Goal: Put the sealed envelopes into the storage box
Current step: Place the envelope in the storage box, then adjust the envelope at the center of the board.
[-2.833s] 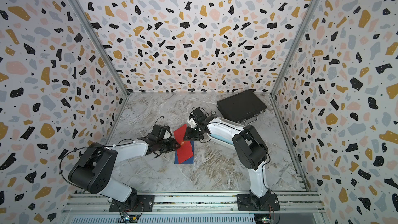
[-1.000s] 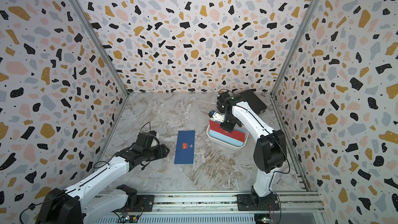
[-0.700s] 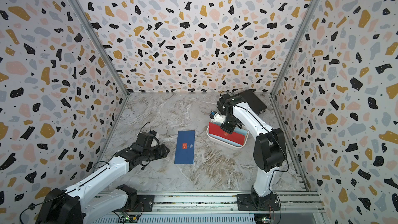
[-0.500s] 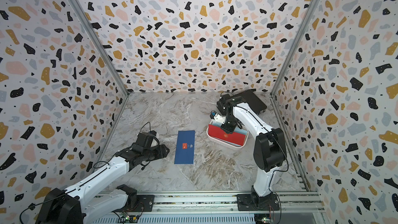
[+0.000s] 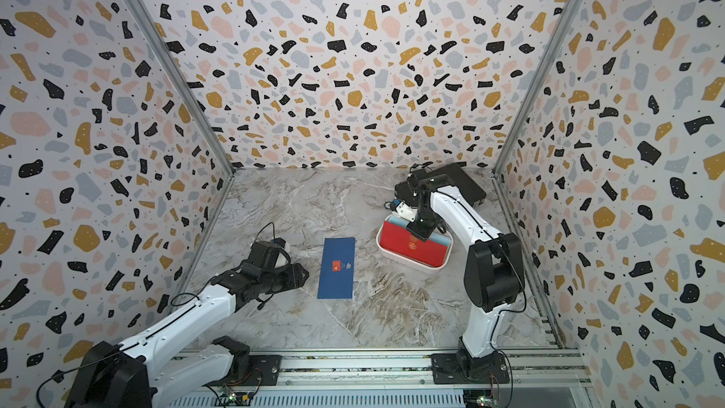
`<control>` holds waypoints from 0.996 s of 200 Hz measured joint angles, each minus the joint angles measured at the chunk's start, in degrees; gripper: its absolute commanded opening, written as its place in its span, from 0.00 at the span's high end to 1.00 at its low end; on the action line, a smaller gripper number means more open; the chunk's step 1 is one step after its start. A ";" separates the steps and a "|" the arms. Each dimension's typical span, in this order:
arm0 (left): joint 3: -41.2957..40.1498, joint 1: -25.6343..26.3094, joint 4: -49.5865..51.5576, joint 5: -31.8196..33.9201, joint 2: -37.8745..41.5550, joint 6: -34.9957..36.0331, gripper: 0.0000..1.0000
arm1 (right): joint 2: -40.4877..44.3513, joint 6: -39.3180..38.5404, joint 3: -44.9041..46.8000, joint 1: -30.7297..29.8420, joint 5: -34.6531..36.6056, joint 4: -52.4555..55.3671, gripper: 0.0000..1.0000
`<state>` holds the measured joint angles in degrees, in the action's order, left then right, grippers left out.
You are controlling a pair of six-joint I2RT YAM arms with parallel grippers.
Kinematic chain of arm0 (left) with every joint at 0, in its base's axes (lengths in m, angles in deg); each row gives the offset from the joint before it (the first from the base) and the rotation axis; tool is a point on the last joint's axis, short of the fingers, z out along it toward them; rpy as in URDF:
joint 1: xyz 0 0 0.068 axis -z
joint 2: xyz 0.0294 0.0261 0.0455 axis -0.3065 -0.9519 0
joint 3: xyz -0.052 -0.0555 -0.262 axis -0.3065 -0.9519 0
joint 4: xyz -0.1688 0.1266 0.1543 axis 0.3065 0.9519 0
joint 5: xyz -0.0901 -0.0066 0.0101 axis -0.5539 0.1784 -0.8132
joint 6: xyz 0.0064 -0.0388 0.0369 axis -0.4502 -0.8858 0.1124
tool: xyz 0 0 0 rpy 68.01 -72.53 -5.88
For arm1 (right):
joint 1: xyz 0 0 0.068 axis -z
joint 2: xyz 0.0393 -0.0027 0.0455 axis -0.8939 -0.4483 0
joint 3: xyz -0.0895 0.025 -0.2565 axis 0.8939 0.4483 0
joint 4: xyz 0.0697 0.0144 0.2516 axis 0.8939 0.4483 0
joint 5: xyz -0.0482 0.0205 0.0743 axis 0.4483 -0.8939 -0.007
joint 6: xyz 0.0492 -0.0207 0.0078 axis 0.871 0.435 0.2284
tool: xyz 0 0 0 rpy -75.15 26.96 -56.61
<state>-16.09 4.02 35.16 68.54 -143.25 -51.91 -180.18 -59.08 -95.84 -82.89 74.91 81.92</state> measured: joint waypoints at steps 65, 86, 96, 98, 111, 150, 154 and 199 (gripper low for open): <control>0.00 0.00 0.00 -0.13 -0.76 0.59 0.38 | 0.00 1.14 1.03 1.22 0.98 -2.32 0.70; 0.00 0.00 -0.02 -0.15 -0.81 0.61 0.38 | 0.00 1.66 1.05 1.42 2.84 -3.34 0.68; 0.00 0.00 0.00 -0.15 -0.81 0.63 0.38 | 0.00 1.92 1.11 1.53 3.91 -3.87 0.67; 0.00 0.00 0.00 -0.15 -0.81 0.63 0.38 | 0.00 1.99 1.14 1.55 4.15 -3.98 0.67; 0.00 0.00 0.00 -0.15 -0.81 0.74 0.38 | 0.00 2.40 1.16 1.79 5.77 -4.70 0.66; 0.00 0.00 -0.11 -0.20 -0.81 0.76 0.38 | 0.57 6.54 1.14 2.08 7.80 -7.17 0.63; 0.00 0.00 -0.17 -0.22 -0.85 0.74 0.38 | 0.81 7.54 1.14 2.12 7.52 -7.41 0.63; 1.75 0.00 -1.70 -2.12 -6.34 0.50 0.40 | 5.38 29.75 0.46 1.09 -0.15 -9.31 0.66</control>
<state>-14.34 4.02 33.45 66.42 -149.59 -51.41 -174.81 -29.34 -95.38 -81.80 74.75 72.61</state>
